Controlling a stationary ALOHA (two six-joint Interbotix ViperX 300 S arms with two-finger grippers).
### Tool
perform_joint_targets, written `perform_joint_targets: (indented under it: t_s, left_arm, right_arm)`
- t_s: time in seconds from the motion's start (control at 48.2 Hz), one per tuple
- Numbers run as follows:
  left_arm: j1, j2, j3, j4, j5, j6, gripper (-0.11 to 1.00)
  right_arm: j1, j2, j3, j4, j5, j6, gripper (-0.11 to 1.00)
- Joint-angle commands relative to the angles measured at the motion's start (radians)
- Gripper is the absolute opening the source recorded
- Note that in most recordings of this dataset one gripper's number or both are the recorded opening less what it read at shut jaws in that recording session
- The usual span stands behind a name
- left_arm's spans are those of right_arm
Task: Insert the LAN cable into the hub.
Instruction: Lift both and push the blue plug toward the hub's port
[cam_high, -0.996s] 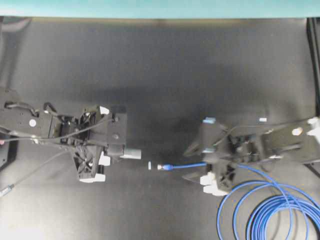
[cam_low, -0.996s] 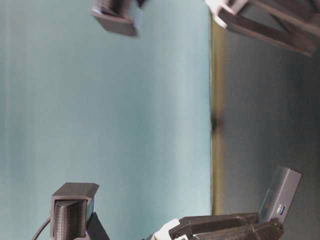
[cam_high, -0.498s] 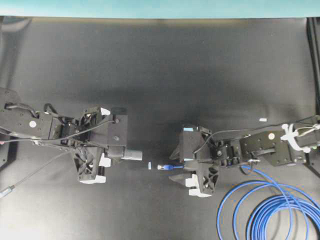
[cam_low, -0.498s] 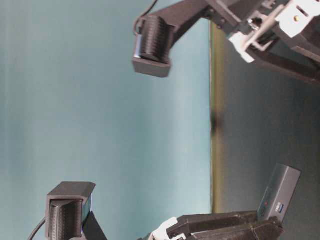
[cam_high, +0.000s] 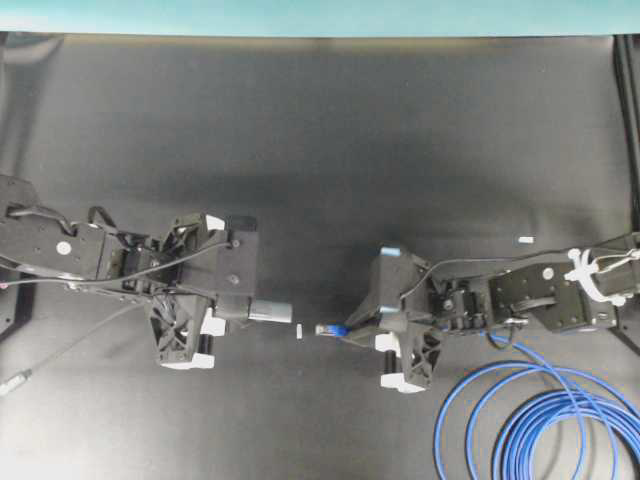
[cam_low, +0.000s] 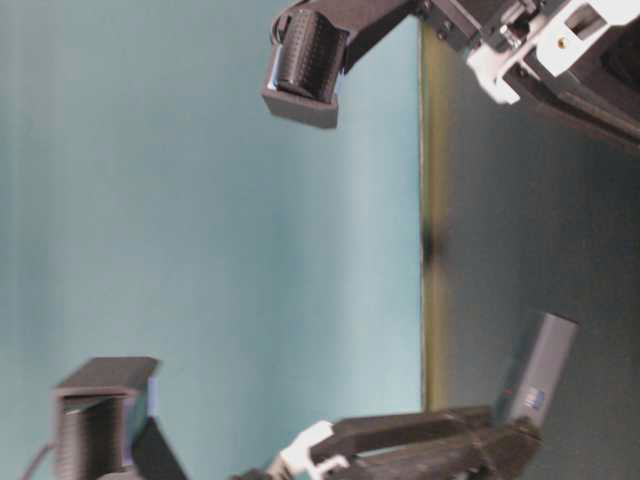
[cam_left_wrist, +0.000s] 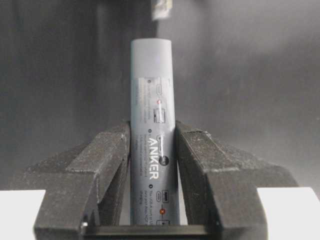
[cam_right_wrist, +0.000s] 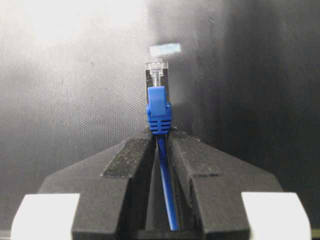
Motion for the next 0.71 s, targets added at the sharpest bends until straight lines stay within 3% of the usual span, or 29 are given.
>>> perform_joint_targets:
  t_s: [0.0, 0.685]
  left_arm:
    - [-0.009, -0.021, -0.029, 0.003, -0.003, 0.023, 0.28]
    - [-0.002, 0.032, -0.078, 0.003, 0.021, 0.044, 0.28]
  right_arm:
    - [-0.005, -0.041, -0.005, 0.003, 0.002, 0.008, 0.08]
    - [-0.025, -0.072, -0.054, -0.003, -0.02, -0.003, 0.08]
